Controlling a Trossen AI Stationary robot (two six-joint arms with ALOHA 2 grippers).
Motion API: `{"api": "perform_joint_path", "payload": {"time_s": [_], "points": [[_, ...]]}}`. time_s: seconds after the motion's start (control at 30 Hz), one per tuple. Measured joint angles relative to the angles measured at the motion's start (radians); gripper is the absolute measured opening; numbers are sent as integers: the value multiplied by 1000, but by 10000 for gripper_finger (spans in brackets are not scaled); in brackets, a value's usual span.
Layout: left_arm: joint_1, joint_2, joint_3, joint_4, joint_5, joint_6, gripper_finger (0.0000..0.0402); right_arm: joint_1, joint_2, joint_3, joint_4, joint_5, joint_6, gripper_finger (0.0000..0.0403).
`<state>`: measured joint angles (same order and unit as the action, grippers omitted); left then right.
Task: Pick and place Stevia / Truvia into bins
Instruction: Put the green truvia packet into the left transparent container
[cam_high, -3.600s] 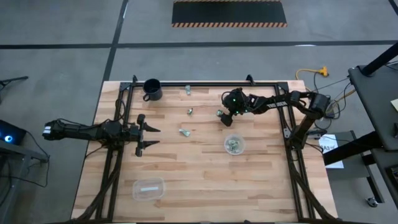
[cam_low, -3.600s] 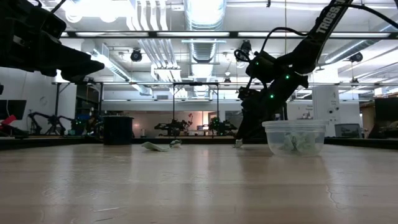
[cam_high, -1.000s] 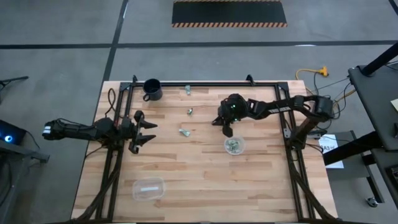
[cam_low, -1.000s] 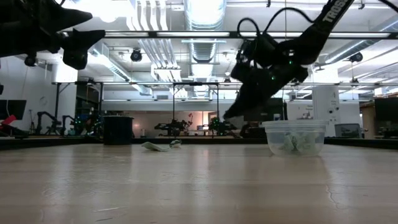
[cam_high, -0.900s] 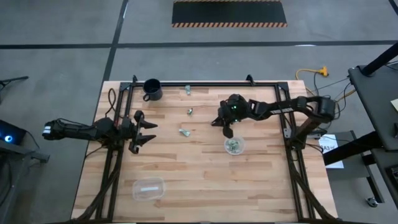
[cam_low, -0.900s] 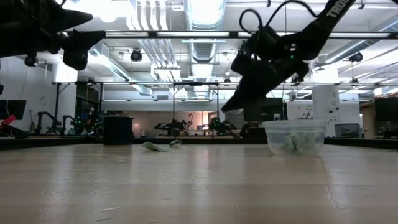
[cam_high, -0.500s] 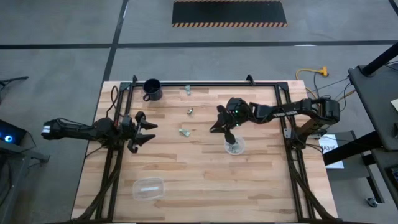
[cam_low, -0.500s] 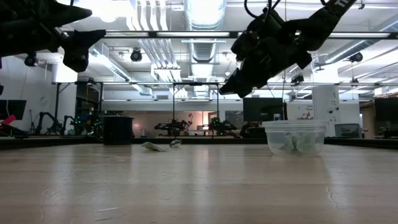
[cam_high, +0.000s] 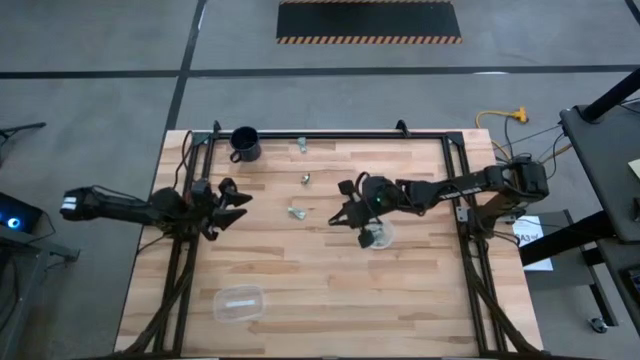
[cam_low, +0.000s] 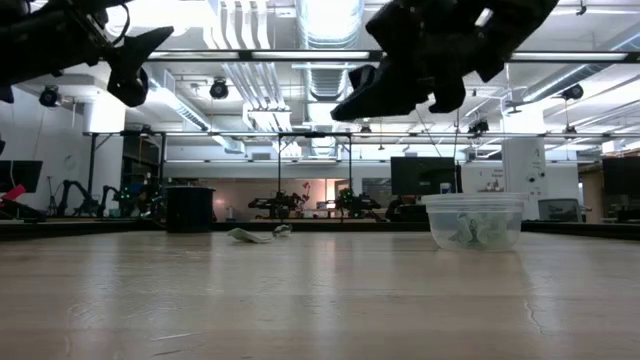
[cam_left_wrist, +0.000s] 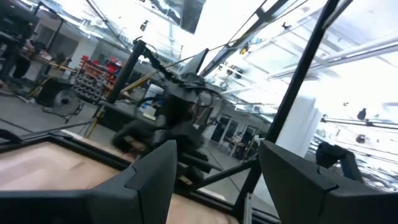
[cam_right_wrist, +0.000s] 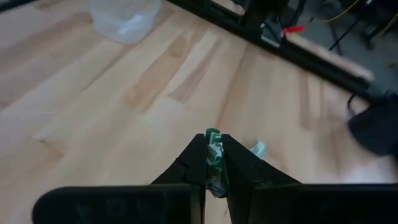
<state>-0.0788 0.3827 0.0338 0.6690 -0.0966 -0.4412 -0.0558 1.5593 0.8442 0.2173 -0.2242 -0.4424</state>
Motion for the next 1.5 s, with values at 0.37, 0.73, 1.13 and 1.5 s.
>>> {"api": "perform_joint_path", "payload": {"time_s": [0.37, 0.73, 1.13, 1.5], "points": [[0, 203, 71, 140, -19, -18, 212, 174, 0, 75, -3, 406, -142, 18], [0, 516, 240, 185, 17, 13, 212, 283, 0, 128, 7, 595, -180, 18], [0, 848, 444, 264, 103, 28, 212, 356, 0, 131, 100, 671, -260, 18], [1, 996, 577, 270, 195, 27, 212, 390, 0, 131, 124, 753, -314, 18]]}}
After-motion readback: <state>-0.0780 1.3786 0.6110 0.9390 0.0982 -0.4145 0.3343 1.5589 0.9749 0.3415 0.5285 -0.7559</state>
